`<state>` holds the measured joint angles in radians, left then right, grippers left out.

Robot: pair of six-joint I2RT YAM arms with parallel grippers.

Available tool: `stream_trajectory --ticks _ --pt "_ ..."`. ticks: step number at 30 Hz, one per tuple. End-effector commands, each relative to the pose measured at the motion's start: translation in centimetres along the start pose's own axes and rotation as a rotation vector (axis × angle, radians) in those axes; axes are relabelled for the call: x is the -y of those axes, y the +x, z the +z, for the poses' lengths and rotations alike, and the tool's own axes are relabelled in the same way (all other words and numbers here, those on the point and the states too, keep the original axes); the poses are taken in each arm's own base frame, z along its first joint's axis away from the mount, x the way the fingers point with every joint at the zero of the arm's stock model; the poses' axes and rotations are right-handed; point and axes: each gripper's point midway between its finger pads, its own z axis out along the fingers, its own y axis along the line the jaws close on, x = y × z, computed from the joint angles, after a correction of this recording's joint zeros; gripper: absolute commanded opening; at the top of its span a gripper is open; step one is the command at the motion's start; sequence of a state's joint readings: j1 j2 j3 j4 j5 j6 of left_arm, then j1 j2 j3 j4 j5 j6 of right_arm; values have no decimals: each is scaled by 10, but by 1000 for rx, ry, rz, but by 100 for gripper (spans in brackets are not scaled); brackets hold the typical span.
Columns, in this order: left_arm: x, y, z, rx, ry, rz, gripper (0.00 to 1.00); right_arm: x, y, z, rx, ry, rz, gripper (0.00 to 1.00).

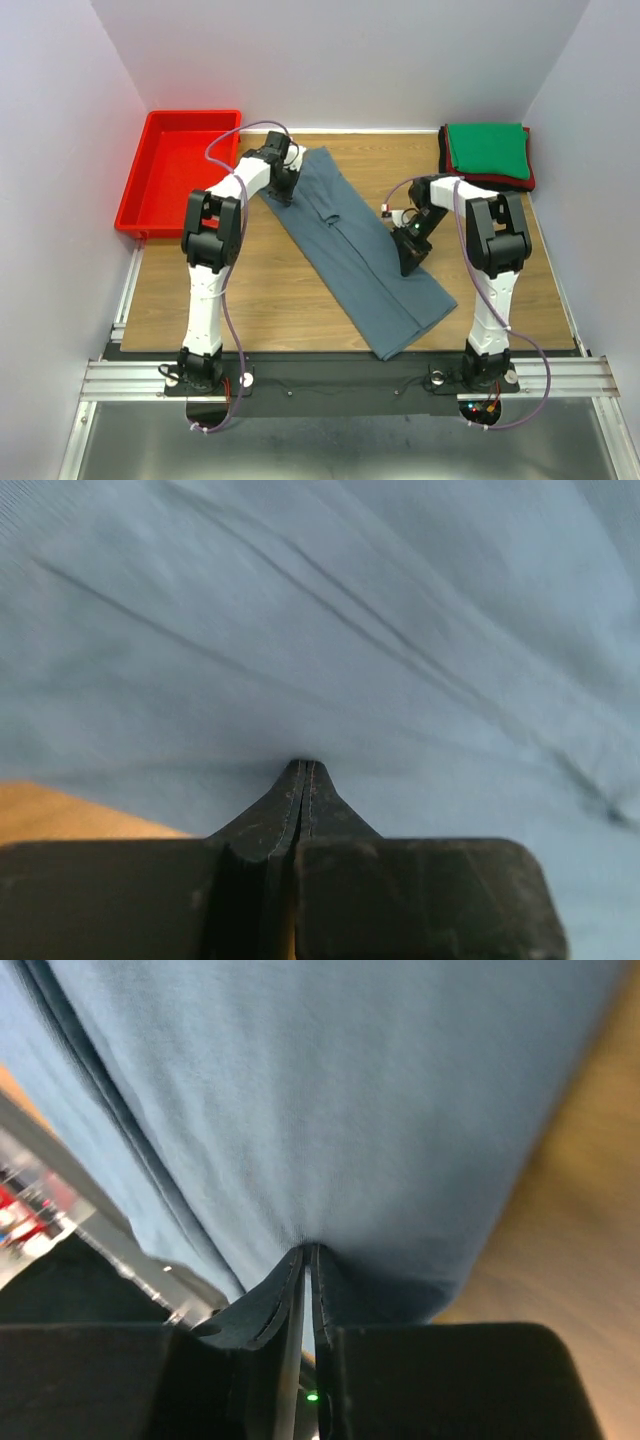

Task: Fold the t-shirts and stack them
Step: Fold the tshirt

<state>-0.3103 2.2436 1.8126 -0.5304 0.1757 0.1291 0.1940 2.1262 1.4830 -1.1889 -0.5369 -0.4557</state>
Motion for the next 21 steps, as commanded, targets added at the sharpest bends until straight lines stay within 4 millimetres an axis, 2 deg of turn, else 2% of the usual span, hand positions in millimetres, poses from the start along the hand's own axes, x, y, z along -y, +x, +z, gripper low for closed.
stream_trajectory --ticks 1,2,3,4,5,6,7,8,10,11,12,13,14,16,17,18,21 --pt "-8 -16 27 -4 -22 8 0 -26 3 14 -7 -61 -24 16" --pt "-11 -25 32 10 -27 16 0 -36 0 16 5 -107 -20 19" --pt "-13 -62 24 95 -34 49 0 -44 -1 14 10 -141 -19 22" --pt "-14 -69 28 100 -35 66 0 -53 -5 13 25 -172 -31 25" --pt "-17 -68 50 85 -35 75 0 -61 -11 9 47 -206 -38 32" --pt "-20 -83 50 120 -45 91 0 -76 -21 1 92 -277 -49 34" --pt "-20 -98 47 163 -46 119 0 -83 -28 -6 124 -303 -58 36" --pt "-18 -127 37 257 -45 147 0 -93 -44 -20 182 -313 -104 39" --pt "-13 -151 20 352 -29 183 0 -106 -62 -35 250 -350 -135 40" --pt "-12 -157 21 402 -34 197 4 -110 -79 -50 302 -334 -175 40" --pt "-8 -178 -13 485 -43 207 7 -106 -87 -52 312 -314 -178 40" --pt "-8 -185 -26 523 -53 211 10 -105 -96 -57 329 -301 -183 40" --pt "-6 -196 -49 585 -61 221 15 -104 -109 -64 356 -276 -209 40" --pt "-2 -204 -70 631 -57 238 17 -99 -127 -70 393 -244 -229 40" --pt "0 -208 -85 657 -56 235 17 -94 -143 -80 432 -185 -249 40" --pt "2 -209 -93 667 -54 222 17 -82 -155 -74 434 -161 -232 40" --pt "9 -202 -108 657 -22 172 17 -58 -193 -83 504 -41 -234 38"
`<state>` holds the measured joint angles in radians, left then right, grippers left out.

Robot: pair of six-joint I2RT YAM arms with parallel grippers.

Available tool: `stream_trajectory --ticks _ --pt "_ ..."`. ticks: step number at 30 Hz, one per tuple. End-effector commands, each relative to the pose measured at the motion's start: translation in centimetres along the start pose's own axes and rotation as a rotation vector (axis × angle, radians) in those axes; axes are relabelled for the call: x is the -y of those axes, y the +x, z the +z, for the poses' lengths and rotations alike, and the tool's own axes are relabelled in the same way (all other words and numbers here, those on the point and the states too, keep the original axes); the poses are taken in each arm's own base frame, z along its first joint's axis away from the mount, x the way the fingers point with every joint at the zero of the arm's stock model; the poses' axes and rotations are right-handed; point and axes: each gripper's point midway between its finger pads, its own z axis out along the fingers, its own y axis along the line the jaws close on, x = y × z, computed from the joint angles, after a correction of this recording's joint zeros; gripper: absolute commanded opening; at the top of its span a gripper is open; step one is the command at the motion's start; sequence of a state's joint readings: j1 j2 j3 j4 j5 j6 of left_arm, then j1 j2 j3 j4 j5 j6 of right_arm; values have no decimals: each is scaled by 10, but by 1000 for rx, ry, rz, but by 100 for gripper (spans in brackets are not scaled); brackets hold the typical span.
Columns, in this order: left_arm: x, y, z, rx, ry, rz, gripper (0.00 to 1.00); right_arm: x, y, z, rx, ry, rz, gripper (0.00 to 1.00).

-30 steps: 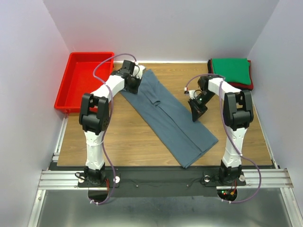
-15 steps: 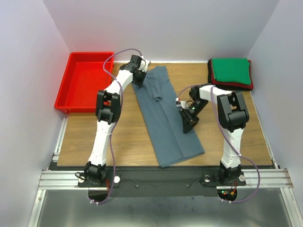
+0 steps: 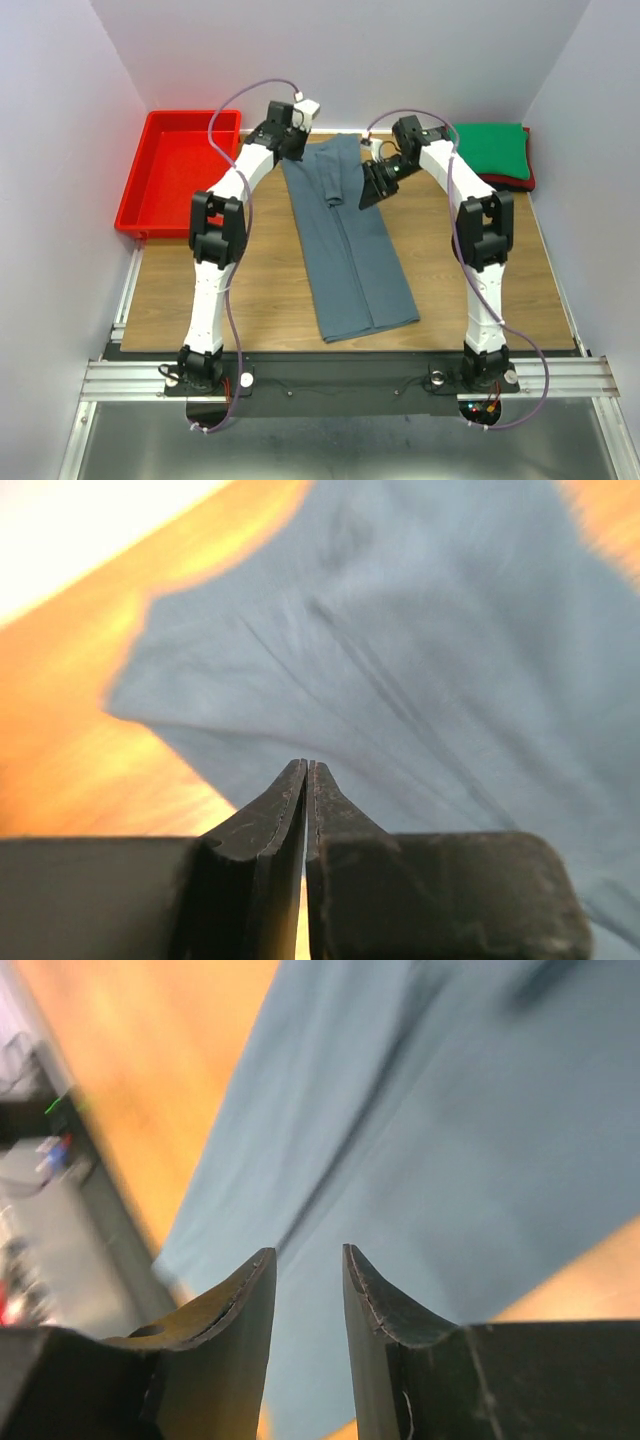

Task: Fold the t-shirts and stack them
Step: Fold the tshirt

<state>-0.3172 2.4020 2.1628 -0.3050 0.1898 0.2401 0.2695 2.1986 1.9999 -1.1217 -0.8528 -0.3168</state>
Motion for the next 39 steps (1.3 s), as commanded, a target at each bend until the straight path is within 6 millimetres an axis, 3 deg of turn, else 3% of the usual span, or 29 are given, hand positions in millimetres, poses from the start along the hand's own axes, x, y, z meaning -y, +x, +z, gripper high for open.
stream_trajectory --ticks 1,4,10,16,23,27,32,39 --pt "3 -91 -73 235 9 -12 17 53 -53 9 102 166 -43 38" --pt "12 -60 -72 160 39 -49 14 74 -92 9 209 243 -75 38" --pt "18 -31 -69 84 60 -92 12 112 -157 2 464 394 -43 32" --pt "18 -14 -63 41 55 -118 12 143 -176 12 566 443 18 32" --pt "14 9 -55 -29 52 -161 11 174 -164 42 548 437 73 32" --pt "6 24 -57 -72 48 -194 9 200 -147 46 532 523 139 32" --pt "6 29 -62 -87 61 -215 9 230 -126 27 559 621 318 38" --pt "12 25 -56 -86 93 -225 9 267 -96 -13 584 754 449 34"
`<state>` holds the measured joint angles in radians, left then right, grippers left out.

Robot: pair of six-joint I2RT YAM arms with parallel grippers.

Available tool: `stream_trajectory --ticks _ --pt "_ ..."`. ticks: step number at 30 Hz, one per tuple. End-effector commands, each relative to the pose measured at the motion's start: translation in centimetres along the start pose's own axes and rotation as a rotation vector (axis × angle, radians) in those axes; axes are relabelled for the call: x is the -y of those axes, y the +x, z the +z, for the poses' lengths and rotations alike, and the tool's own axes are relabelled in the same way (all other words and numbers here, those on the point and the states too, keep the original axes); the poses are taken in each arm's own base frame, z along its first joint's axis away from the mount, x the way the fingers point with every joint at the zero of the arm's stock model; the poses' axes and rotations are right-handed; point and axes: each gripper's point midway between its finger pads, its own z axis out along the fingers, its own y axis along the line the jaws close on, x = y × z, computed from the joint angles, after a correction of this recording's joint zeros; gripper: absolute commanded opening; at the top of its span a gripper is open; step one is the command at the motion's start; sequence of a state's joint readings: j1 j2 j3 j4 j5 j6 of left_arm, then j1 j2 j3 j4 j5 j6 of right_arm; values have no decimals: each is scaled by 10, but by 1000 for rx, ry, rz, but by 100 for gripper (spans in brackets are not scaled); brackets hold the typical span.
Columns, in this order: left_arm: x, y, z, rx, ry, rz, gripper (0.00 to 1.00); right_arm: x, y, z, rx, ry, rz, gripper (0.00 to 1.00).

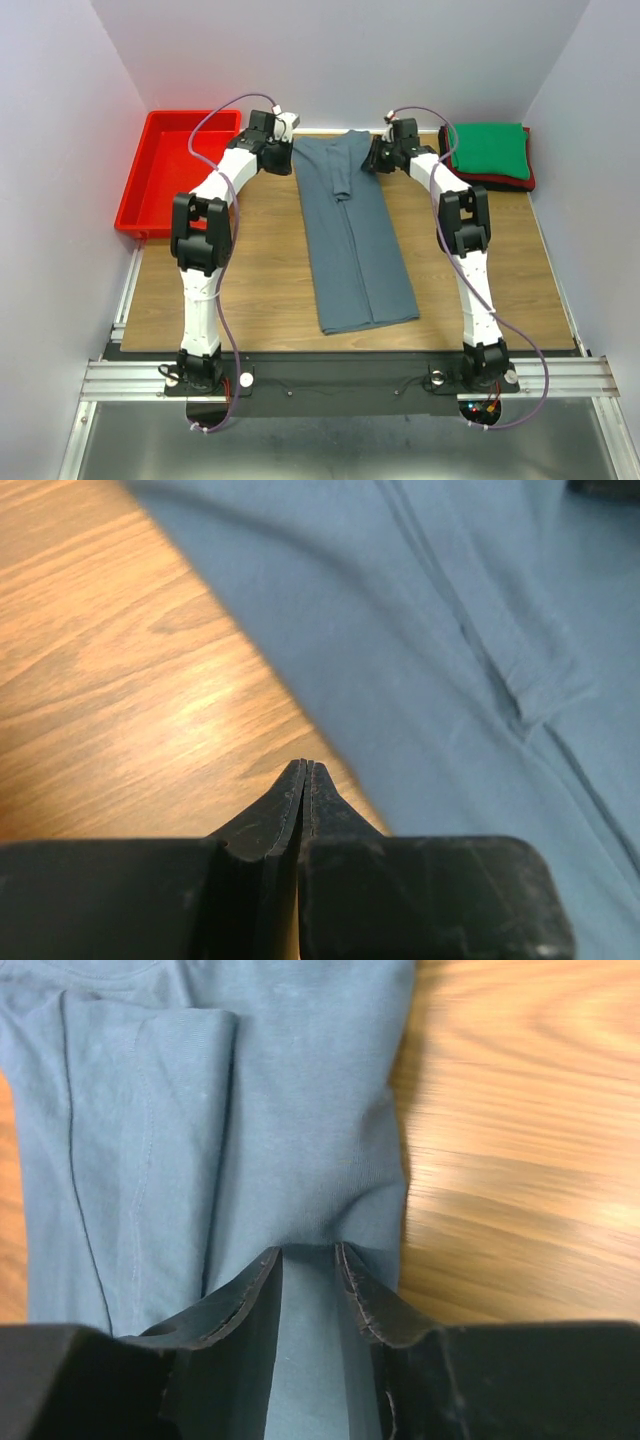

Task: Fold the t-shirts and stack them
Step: Fold the tshirt

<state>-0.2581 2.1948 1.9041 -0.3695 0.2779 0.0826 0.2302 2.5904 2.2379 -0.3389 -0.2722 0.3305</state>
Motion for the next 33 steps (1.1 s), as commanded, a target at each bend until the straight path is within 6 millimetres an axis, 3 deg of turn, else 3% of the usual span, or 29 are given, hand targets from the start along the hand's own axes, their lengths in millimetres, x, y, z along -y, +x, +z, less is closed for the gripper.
stream_trajectory --ticks 1,5,17,22,27,28,30,32,33 --pt "13 -9 1 13 47 -1 9 78 -5 -21 20 228 105 33" --pt "20 -10 11 9 69 8 9 82 -2 -28 2 213 121 33" --pt "52 -32 36 63 217 27 9 83 3 -12 -5 189 138 33" --pt "73 -19 55 40 278 -10 9 85 6 -6 -9 187 142 34" --pt "71 -9 71 20 267 -25 9 85 1 -3 3 182 131 38" --pt "71 -11 70 25 267 -24 9 86 0 -4 3 182 132 42" --pt "67 -27 60 74 262 -12 11 75 -5 -8 1 141 115 63" --pt "64 -44 48 135 243 37 14 63 -11 -15 2 92 113 75" --pt "65 -65 29 212 238 73 20 51 -24 -26 21 63 106 90"
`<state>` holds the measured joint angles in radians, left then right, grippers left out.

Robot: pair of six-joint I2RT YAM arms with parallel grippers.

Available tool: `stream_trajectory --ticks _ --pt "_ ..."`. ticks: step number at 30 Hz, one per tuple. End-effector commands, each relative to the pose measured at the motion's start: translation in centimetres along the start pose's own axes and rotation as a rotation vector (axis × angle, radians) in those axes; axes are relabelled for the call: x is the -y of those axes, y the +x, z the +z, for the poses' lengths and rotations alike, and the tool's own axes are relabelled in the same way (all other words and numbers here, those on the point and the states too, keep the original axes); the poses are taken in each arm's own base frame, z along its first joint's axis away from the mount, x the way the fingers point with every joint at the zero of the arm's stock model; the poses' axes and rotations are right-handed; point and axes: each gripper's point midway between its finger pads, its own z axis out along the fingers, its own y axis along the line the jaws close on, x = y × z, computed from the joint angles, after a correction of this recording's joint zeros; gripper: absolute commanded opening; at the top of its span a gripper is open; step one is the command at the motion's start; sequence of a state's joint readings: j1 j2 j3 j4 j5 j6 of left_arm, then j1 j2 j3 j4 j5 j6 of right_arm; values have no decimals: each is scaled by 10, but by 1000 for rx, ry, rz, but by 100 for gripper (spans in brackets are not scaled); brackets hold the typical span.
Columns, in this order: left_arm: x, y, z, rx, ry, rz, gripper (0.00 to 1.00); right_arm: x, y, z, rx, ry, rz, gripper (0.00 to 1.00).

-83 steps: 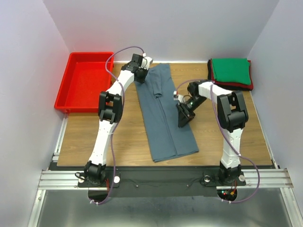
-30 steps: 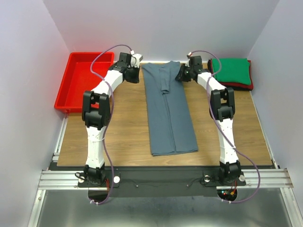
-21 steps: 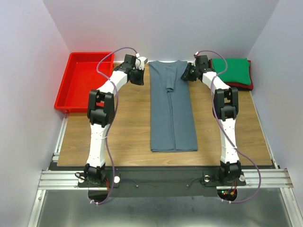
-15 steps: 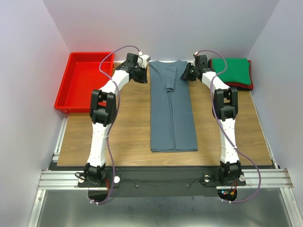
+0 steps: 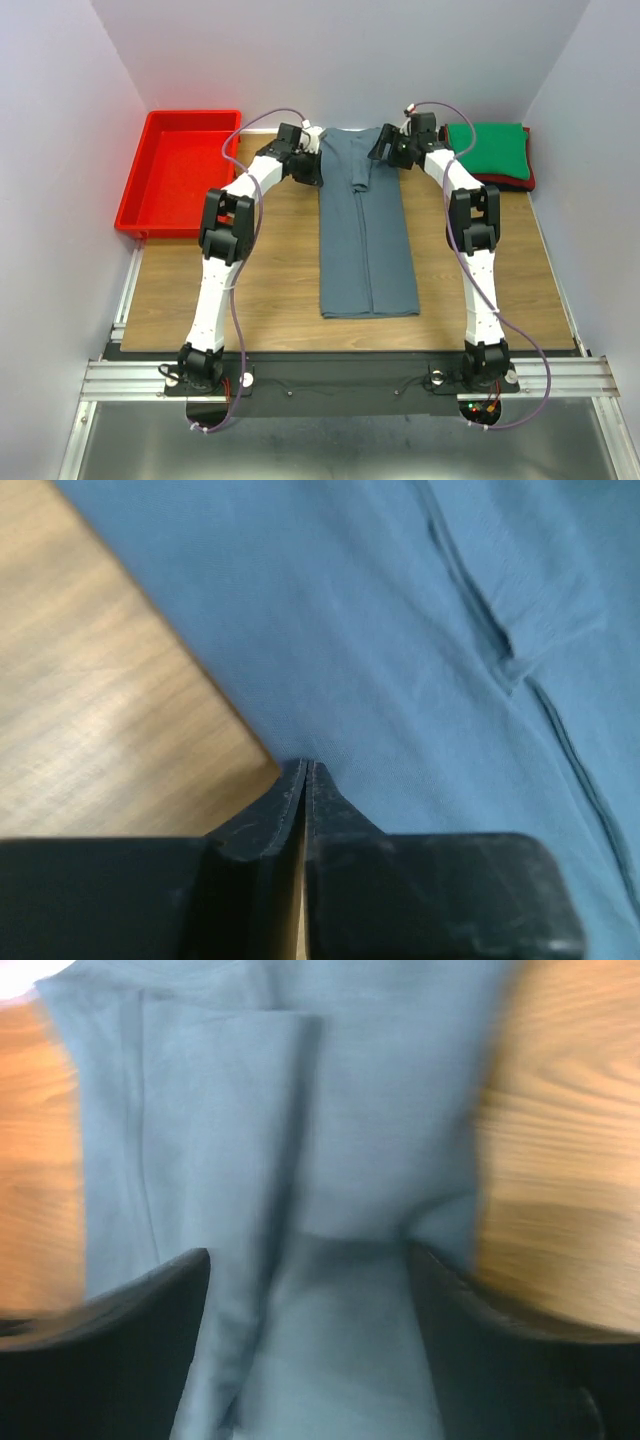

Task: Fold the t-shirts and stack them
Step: Fold the tshirt

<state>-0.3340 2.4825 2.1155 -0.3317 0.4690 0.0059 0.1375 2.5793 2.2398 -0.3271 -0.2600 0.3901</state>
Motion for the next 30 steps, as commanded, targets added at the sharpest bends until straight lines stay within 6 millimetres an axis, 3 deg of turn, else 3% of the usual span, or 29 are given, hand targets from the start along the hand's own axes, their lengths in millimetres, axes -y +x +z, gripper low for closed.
stream_trajectory --ticks 1,2,5,6,8,9,10,11,12,14,15,18,20,21,23,24,25,26,27,28,29,30 --pt "23 -97 -69 293 -7 168 23 -6 2 -14 -42 -24 -8 95" --pt "30 -116 -92 363 -25 220 31 -25 -13 -30 -20 -80 -22 100" --pt "40 -141 -126 450 -63 288 45 -56 -36 -57 13 -167 -61 100" --pt "49 -156 -151 499 -79 322 50 -72 -55 -79 54 -197 -85 100" --pt "57 -167 -177 540 -94 352 61 -89 -68 -101 85 -240 -146 100" --pt "67 -174 -203 578 -99 388 69 -101 -82 -125 126 -257 -202 100" --pt "72 -176 -215 596 -102 405 70 -101 -82 -125 126 -257 -203 100" --pt "74 -171 -221 598 -97 410 90 -111 -91 -149 160 -269 -272 100" --pt "85 -178 -249 644 -100 423 99 -115 -93 -160 173 -275 -315 100" --pt "87 -175 -268 668 -123 371 99 -122 -93 -193 207 -284 -474 100" --pt "90 -176 -285 709 -141 363 99 -122 -91 -202 215 -283 -535 100" --pt "99 -168 -307 732 -131 391 99 -118 -79 -237 235 -257 -691 100" --pt "118 -144 -304 671 -19 547 99 -114 -69 -252 239 -245 -834 100" --pt "131 -133 -316 666 10 599 99 -109 -53 -271 230 -238 -877 100" --pt "142 -111 -318 642 11 669 99 -106 -32 -291 228 -252 -1022 100" --pt "150 -82 -314 600 10 740 99 -101 -11 -308 219 -262 -1070 100" --pt "155 -66 -311 577 10 781 99 -98 8 -318 196 -278 -1115 100" --pt "152 -31 -306 523 4 792 99 -96 21 -326 193 -296 -1215 100" --pt "166 -12 -299 493 32 864 98 -86 53 -340 137 -307 -1241 100" --pt "171 8 -296 461 51 895 98 -82 69 -346 102 -314 -1275 100" --pt "174 41 -292 413 77 915 97 -79 86 -349 56 -318 -1348 100" --pt "193 63 -286 393 128 975 96 -67 119 -355 -50 -335 -1345 100"
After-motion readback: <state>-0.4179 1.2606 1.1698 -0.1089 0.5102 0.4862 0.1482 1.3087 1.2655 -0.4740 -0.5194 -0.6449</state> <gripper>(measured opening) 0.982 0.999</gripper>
